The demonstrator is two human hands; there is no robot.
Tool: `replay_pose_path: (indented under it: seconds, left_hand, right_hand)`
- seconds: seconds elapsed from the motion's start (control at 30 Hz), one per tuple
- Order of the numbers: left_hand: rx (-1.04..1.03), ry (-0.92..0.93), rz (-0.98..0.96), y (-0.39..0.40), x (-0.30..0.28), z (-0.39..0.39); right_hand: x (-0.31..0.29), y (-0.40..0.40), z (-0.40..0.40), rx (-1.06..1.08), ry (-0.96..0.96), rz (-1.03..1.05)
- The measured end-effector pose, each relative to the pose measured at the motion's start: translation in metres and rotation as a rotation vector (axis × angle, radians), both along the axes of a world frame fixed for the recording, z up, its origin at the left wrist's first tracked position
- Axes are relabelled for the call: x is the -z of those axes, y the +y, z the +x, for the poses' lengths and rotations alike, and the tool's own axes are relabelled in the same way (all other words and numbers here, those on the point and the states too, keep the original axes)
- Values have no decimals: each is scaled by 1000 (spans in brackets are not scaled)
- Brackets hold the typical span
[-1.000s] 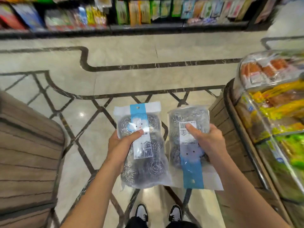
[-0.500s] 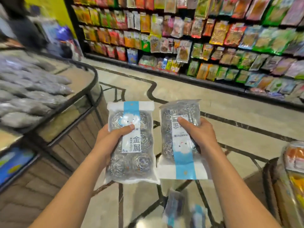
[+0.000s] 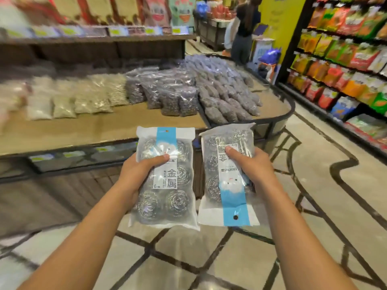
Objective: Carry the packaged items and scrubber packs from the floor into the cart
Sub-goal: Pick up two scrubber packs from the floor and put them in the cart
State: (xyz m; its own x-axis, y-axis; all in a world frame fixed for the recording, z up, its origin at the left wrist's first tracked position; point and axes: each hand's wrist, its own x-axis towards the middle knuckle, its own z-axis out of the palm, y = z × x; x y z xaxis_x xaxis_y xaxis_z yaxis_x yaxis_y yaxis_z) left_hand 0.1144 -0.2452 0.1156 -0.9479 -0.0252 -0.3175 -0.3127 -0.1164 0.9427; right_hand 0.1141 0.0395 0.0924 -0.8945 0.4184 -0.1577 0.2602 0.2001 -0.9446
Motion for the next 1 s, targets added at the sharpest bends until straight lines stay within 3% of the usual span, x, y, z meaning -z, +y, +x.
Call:
replay_pose_path:
  seconds: [0.27, 0.53, 1.0]
  left_hand:
    - [-373, 22, 15, -232, 0, 48]
    - [-635, 38, 37, -456, 2, 120]
    - [-1069, -6, 88, -689, 19, 236]
  right_hand:
    - [-12, -251, -54, -366, 35, 27]
    - [-20, -504, -46, -678, 39, 27]
    - [-6, -820, -16, -1117, 47, 4]
